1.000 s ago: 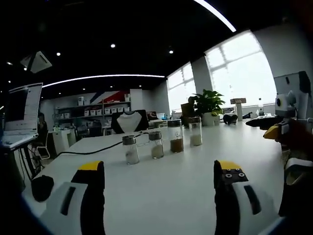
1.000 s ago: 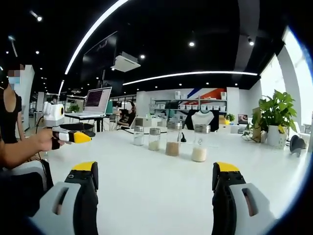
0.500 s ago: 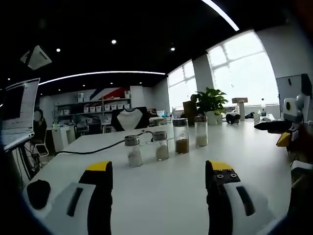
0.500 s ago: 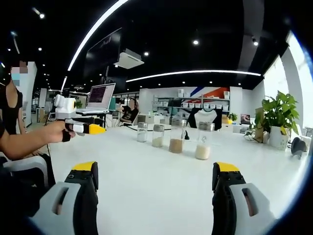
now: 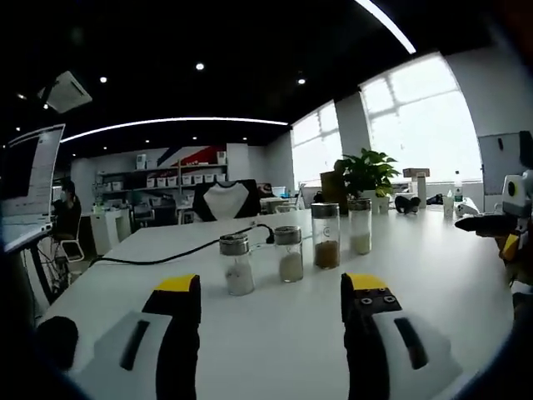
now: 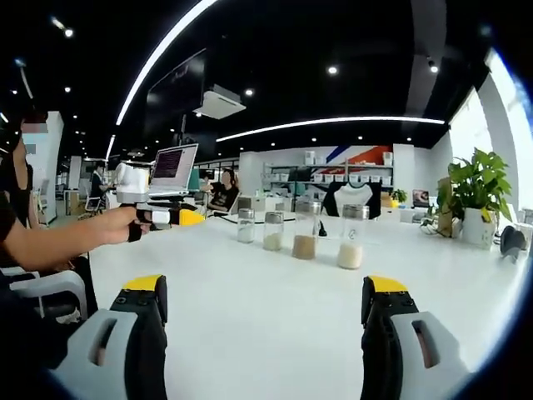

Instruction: Rotate the seasoning bottle until the label or dispensing opening points toward the visible target arrow and the bottle remains upright within the marked orientation range

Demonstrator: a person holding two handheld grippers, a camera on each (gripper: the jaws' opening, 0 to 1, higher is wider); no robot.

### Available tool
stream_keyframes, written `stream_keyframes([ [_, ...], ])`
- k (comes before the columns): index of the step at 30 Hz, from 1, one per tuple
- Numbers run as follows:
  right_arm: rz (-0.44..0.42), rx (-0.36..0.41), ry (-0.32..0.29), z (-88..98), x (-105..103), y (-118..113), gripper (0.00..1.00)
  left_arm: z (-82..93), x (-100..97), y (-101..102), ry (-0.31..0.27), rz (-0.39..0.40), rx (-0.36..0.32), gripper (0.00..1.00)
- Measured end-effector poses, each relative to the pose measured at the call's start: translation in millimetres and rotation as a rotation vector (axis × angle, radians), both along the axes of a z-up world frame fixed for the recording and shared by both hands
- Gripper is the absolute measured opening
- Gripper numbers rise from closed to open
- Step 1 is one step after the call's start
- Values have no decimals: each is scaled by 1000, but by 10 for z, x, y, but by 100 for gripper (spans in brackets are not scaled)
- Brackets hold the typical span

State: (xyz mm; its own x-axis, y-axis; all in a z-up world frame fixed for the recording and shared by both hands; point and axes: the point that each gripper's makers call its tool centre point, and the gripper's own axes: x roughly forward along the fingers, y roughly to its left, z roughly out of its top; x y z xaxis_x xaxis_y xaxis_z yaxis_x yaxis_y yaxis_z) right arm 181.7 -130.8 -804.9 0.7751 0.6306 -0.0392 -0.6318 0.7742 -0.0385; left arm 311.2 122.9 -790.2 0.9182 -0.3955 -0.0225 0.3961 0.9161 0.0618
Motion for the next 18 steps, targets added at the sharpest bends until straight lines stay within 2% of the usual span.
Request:
stream_keyframes([
  [6,10,-2,-8,17,-13,25,100,35,222,76,14,14,-7,71],
  [9,16,-10,-7,2,-22,45,100,29,321,88,14,24,8,69],
  [12,15,-16,-9,-9,-22,48,100,-40,415,61,37,21,69,69],
  [18,10,-21,-6,-22,-14,25,100,-90,548,45,44,25,80,67],
])
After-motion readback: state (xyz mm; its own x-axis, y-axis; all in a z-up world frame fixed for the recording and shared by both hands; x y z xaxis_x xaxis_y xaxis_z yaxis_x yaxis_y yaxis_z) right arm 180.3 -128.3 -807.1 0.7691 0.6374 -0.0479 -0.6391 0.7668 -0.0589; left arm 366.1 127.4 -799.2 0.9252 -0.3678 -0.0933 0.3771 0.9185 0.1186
